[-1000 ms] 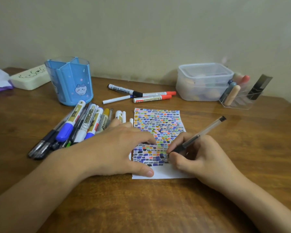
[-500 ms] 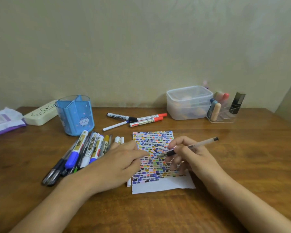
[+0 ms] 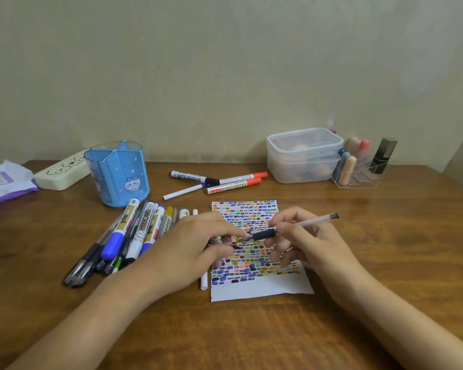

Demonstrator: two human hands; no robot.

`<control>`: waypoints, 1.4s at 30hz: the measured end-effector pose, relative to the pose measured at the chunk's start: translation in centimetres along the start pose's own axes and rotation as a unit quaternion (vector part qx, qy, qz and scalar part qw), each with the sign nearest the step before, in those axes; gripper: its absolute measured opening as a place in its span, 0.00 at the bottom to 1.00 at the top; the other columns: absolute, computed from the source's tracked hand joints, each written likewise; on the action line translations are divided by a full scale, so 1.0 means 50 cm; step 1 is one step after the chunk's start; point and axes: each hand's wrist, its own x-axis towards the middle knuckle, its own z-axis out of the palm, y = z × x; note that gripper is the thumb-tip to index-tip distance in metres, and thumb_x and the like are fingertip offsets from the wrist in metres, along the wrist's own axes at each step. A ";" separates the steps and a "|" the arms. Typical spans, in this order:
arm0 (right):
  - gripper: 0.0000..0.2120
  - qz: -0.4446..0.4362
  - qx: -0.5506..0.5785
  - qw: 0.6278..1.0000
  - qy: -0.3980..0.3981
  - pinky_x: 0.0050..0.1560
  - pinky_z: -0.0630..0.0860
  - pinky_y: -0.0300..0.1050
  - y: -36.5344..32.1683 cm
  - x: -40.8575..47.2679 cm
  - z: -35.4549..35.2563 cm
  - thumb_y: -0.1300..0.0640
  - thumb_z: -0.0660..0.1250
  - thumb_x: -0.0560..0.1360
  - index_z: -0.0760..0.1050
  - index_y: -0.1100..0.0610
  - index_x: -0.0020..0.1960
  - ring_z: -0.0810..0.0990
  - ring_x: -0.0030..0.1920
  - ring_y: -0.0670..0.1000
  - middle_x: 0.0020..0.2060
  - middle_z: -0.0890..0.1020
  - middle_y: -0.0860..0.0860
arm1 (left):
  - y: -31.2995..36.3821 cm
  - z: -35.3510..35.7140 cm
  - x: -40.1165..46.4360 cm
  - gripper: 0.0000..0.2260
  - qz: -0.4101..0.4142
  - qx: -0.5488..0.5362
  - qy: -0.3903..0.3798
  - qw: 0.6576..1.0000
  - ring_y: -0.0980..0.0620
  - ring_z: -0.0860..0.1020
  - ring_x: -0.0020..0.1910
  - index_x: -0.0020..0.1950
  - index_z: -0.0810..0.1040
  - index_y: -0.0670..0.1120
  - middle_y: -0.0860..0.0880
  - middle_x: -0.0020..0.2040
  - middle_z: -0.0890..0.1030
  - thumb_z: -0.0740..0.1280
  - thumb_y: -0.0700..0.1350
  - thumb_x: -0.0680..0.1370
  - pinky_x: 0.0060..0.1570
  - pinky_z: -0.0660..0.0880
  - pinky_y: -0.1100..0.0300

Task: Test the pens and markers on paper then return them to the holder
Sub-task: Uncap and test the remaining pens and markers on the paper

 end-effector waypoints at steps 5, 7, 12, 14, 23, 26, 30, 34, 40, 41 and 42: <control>0.11 -0.004 0.011 1.000 -0.012 0.35 0.79 0.41 -0.003 -0.003 0.001 0.52 0.69 0.74 0.76 0.60 0.48 0.84 0.35 0.52 0.40 0.86 0.58 | 0.004 0.006 -0.003 0.13 -0.006 -0.023 0.001 1.000 0.62 0.82 0.41 0.63 0.79 0.57 0.58 0.50 0.75 0.66 0.43 0.81 0.47 0.75 0.64; 0.09 -0.007 0.006 1.000 -0.011 0.35 0.79 0.40 -0.002 -0.001 0.000 0.54 0.69 0.75 0.76 0.60 0.48 0.83 0.35 0.52 0.40 0.86 0.58 | 0.005 0.006 -0.003 0.13 -0.006 -0.028 0.002 1.000 0.62 0.82 0.41 0.62 0.79 0.57 0.58 0.50 0.75 0.66 0.43 0.81 0.47 0.75 0.64; 0.09 -0.010 0.009 1.000 -0.011 0.34 0.79 0.40 0.001 0.000 -0.003 0.55 0.69 0.75 0.77 0.60 0.47 0.83 0.35 0.52 0.40 0.86 0.58 | 0.002 0.008 -0.003 0.12 -0.001 -0.038 0.010 0.999 0.61 0.82 0.40 0.62 0.80 0.56 0.58 0.49 0.75 0.66 0.43 0.81 0.47 0.74 0.69; 0.09 -0.020 0.000 0.999 -0.026 0.34 0.78 0.40 0.003 -0.001 -0.002 0.54 0.71 0.73 0.78 0.60 0.48 0.83 0.35 0.51 0.40 0.86 0.57 | 0.004 0.010 -0.003 0.12 0.003 -0.042 0.011 0.999 0.60 0.82 0.40 0.62 0.80 0.55 0.58 0.48 0.75 0.66 0.43 0.81 0.46 0.74 0.69; 0.10 -0.010 -0.013 1.000 -0.025 0.37 0.79 0.44 0.000 -0.002 -0.004 0.53 0.71 0.74 0.81 0.57 0.53 0.83 0.36 0.53 0.37 0.85 0.54 | 0.005 0.015 -0.007 0.09 0.022 -0.009 0.006 1.000 0.61 0.75 0.50 0.59 0.74 0.59 0.60 0.49 0.77 0.62 0.46 0.83 0.44 0.70 0.68; 0.07 -0.016 -0.030 0.999 0.005 0.37 0.79 0.42 -0.001 0.003 -0.015 0.56 0.70 0.76 0.80 0.59 0.51 0.82 0.35 0.51 0.36 0.84 0.53 | -0.001 0.012 -0.006 0.07 0.007 0.012 0.007 1.000 0.60 0.75 0.48 0.59 0.72 0.60 0.61 0.48 0.77 0.60 0.49 0.84 0.43 0.72 0.63; 0.05 -0.049 -0.091 0.995 -0.005 0.36 0.79 0.39 0.000 0.002 -0.017 0.56 0.71 0.76 0.83 0.57 0.48 0.82 0.34 0.49 0.38 0.86 0.53 | 0.006 0.013 -0.009 0.06 0.018 0.049 0.015 0.999 0.63 0.75 0.42 0.58 0.70 0.62 0.63 0.44 0.75 0.58 0.58 0.82 0.35 0.67 0.66; 0.11 -0.062 -0.099 0.993 -0.020 0.36 0.78 0.39 0.006 0.000 -0.009 0.49 0.71 0.72 0.83 0.56 0.46 0.81 0.33 0.50 0.37 0.86 0.54 | 0.009 0.011 -0.009 0.17 0.037 0.120 0.038 0.991 0.60 0.76 0.47 0.64 0.70 0.62 0.62 0.52 0.79 0.53 0.66 0.79 0.42 0.72 0.62; 0.11 -0.075 -0.113 0.991 -0.019 0.31 0.73 0.36 0.011 -0.003 -0.003 0.48 0.69 0.73 0.82 0.56 0.44 0.76 0.28 0.47 0.30 0.83 0.54 | 0.011 0.015 -0.009 0.16 0.066 0.145 0.080 0.984 0.57 0.75 0.44 0.56 0.74 0.58 0.58 0.44 0.78 0.50 0.62 0.80 0.40 0.71 0.60; 0.11 -0.081 -0.123 0.989 -0.019 0.30 0.72 0.37 0.011 -0.005 -0.003 0.47 0.69 0.74 0.82 0.55 0.44 0.75 0.28 0.46 0.28 0.81 0.53 | 0.010 0.016 -0.009 0.15 0.066 0.141 0.081 0.984 0.57 0.75 0.43 0.55 0.75 0.58 0.57 0.43 0.77 0.51 0.61 0.81 0.39 0.71 0.60; 0.12 -0.088 -0.134 0.987 -0.018 0.30 0.71 0.37 0.010 -0.006 -0.002 0.47 0.68 0.74 0.81 0.56 0.43 0.74 0.27 0.46 0.27 0.80 0.52 | 0.009 0.017 -0.008 0.14 0.068 0.137 0.083 0.985 0.56 0.75 0.43 0.54 0.75 0.57 0.57 0.42 0.77 0.52 0.60 0.81 0.39 0.70 0.61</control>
